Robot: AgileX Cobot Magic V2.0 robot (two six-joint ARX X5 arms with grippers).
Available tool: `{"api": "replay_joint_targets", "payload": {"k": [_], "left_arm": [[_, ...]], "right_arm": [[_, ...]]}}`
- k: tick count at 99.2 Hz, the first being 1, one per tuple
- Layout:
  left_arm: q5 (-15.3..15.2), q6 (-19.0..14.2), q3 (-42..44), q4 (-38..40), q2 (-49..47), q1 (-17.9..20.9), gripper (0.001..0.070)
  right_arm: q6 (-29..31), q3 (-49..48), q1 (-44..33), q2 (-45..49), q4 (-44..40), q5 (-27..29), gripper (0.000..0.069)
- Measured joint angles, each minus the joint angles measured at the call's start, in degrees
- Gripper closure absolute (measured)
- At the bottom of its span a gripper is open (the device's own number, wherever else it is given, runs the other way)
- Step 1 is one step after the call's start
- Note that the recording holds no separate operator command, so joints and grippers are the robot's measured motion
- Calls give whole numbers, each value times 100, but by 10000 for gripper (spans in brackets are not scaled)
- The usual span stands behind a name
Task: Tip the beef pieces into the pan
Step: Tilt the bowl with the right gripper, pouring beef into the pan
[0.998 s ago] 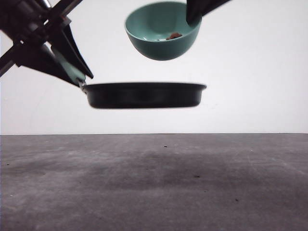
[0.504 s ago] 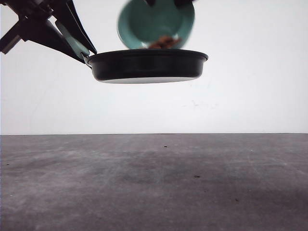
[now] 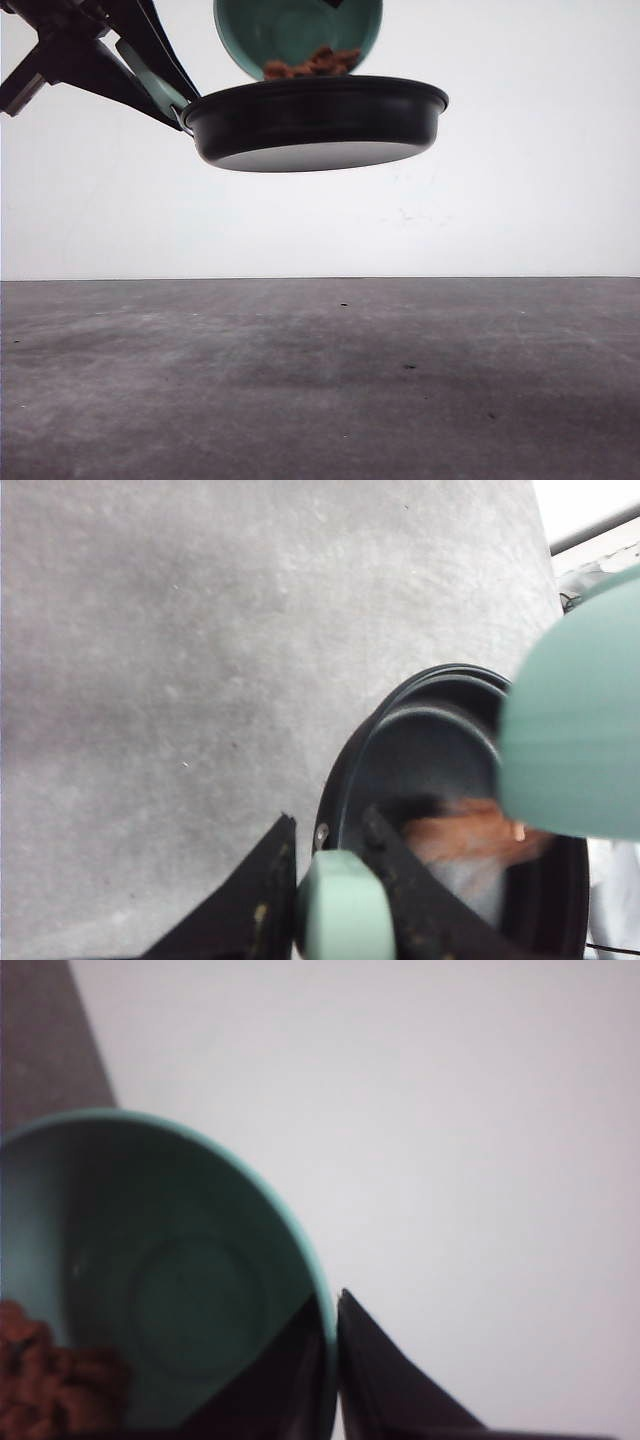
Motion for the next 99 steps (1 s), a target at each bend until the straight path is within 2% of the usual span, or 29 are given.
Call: {"api": "replay_joint_targets", "payload": {"k": [40,65,88,99], "left_arm": [[35,-42,0,-138,0,190,651],[33,-42,0,-140,0,372,651],[24,-42,0,-133,0,476,651],[-11,-42,0,-131,2,481,651]], "right_arm": [[-516,0,-188,0,737,-208,680],[-540,0,-190,0,1102,-407,680],[-483,0,-195,0,1110,-551,680],[-485,0,-271,0,1113,-846,680]]}}
